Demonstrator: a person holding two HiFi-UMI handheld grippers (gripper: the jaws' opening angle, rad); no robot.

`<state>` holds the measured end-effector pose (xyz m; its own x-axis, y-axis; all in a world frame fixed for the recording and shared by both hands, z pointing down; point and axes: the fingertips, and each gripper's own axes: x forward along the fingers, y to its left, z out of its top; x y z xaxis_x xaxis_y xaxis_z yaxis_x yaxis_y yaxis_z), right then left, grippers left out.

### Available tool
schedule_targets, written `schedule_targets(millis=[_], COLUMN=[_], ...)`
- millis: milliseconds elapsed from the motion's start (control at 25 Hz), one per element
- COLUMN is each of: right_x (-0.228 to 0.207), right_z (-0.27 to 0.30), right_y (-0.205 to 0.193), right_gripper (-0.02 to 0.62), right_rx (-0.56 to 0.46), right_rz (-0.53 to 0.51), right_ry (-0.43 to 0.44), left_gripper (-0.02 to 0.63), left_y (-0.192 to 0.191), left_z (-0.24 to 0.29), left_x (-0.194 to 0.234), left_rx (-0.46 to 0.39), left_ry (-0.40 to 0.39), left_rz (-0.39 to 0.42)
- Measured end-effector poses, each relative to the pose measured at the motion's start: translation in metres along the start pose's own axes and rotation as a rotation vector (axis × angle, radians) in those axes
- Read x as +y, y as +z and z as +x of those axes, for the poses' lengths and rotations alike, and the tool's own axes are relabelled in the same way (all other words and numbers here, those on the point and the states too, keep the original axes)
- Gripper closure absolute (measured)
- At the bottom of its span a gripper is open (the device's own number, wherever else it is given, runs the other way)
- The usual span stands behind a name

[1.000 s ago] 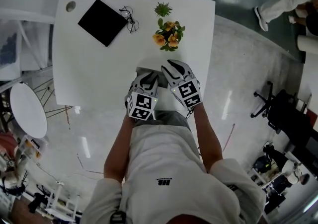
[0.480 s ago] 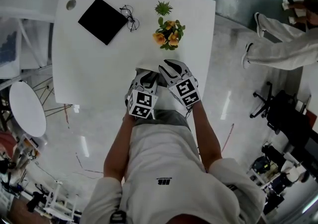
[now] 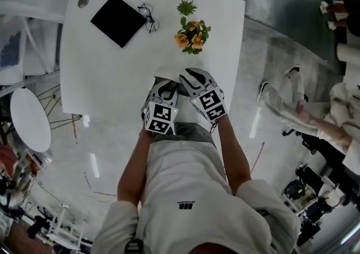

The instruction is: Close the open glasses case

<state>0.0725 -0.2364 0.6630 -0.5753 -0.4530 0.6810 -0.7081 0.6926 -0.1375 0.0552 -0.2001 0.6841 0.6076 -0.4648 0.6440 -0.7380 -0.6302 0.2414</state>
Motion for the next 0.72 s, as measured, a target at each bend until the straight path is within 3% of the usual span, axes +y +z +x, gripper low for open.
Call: schedule_targets(millis=[720], right_x=[0.025], right_z=[-0.005], right_y=[-0.007], right_gripper=[0.486], right_rx=[0.015], right_rz=[-0.016], right_ry=[0.046], left_gripper=[0.518], left_y=[-0.015], left_z=[-0.016], left_x=[-0.007], left_rx=[-0.004], left_ry=[0.025], left_rz=[-0.017])
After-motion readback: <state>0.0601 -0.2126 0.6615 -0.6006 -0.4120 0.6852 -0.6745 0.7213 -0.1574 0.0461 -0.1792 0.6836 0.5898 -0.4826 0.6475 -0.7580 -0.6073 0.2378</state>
